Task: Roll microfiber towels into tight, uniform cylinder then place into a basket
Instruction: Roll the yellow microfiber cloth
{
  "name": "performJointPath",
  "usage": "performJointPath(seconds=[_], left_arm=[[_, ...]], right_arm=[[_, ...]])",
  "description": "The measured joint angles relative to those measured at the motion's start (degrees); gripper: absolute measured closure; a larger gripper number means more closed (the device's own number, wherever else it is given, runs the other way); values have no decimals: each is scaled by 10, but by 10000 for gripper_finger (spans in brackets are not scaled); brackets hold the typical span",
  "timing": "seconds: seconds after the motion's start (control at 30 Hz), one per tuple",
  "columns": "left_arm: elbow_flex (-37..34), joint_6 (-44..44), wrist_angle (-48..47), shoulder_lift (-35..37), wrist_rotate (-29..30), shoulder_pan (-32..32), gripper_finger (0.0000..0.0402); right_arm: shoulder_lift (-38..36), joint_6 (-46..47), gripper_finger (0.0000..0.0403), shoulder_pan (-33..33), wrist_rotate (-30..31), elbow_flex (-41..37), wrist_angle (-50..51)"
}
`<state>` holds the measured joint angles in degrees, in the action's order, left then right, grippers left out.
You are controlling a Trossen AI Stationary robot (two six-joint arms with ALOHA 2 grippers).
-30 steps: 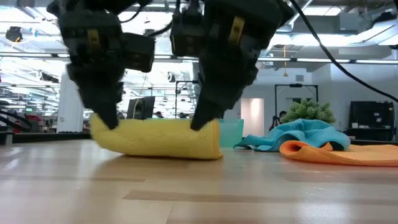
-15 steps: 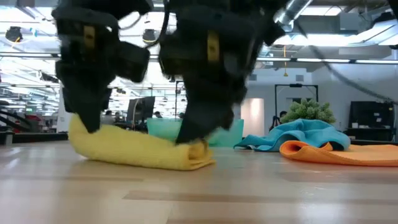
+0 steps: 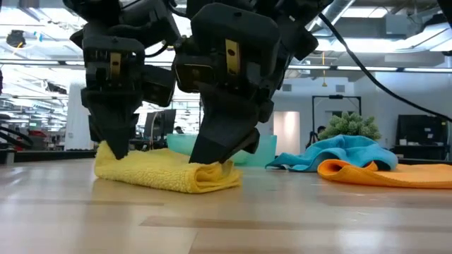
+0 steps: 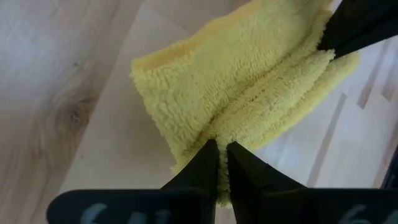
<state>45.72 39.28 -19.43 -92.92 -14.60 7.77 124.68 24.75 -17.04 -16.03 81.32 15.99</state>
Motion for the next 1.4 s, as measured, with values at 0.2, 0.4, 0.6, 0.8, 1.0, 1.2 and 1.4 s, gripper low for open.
performJointPath(seconds=[0.2,0.4,0.6,0.8,1.0,1.2,1.4], left_arm=[[-1,-18,-1,0,27,5,351],[-1,-31,-10,0,46,10,281],[-1,-89,-27,8,42,16,236],[-2,-133,-64,78,141,65,233],[-1,-179,-35,136,263,174,233],[0,-295,69,100,307,262,232],[0,-336,114,23,317,259,232]], right_arm=[[0,6,394,-1,10,0,8],[0,6,393,-1,9,0,19],[0,4,394,-2,9,0,20],[0,3,392,-3,3,0,30],[0,3,393,-2,6,0,30],[-1,3,393,-2,9,0,29],[-1,3,392,-2,8,0,30]])
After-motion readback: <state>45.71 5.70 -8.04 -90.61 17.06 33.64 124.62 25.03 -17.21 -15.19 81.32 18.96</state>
